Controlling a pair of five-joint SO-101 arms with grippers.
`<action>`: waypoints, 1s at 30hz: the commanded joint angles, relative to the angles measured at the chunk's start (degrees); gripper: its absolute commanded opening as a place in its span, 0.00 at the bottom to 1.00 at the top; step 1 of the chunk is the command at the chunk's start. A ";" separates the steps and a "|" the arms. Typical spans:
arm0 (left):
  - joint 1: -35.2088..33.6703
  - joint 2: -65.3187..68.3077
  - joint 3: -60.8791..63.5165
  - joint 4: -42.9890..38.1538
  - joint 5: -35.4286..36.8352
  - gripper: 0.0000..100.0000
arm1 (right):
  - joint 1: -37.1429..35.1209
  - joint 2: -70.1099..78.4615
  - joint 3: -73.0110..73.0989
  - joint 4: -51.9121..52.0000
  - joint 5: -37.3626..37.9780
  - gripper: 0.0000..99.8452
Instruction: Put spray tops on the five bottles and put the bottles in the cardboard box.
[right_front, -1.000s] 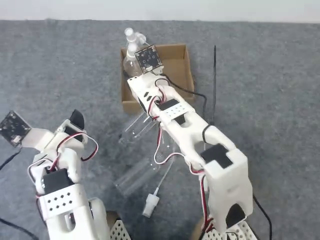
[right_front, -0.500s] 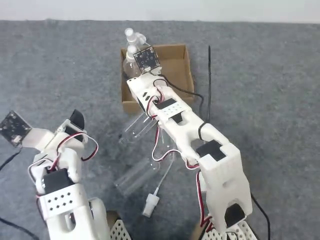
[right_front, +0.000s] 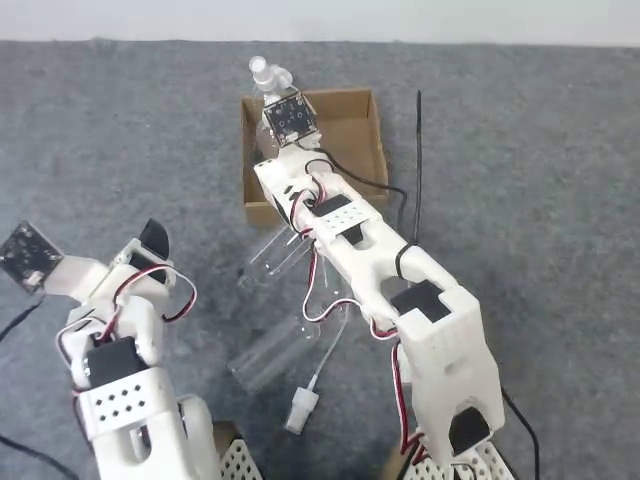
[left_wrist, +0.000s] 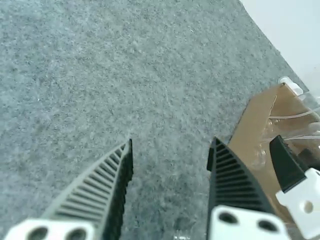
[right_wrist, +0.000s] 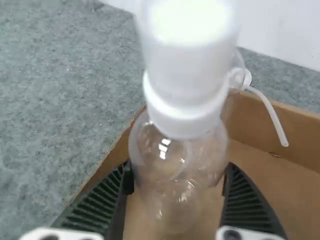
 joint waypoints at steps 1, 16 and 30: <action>-0.35 -0.79 -0.57 -1.58 0.44 0.23 | -0.84 -3.65 -3.52 0.66 -0.18 0.26; -0.35 -0.79 -0.57 -1.67 0.44 0.23 | -0.84 -14.90 -3.52 17.98 -0.53 0.30; -0.35 -0.79 -0.57 -1.76 0.44 0.23 | -0.48 -28.44 -3.52 42.77 -0.26 0.30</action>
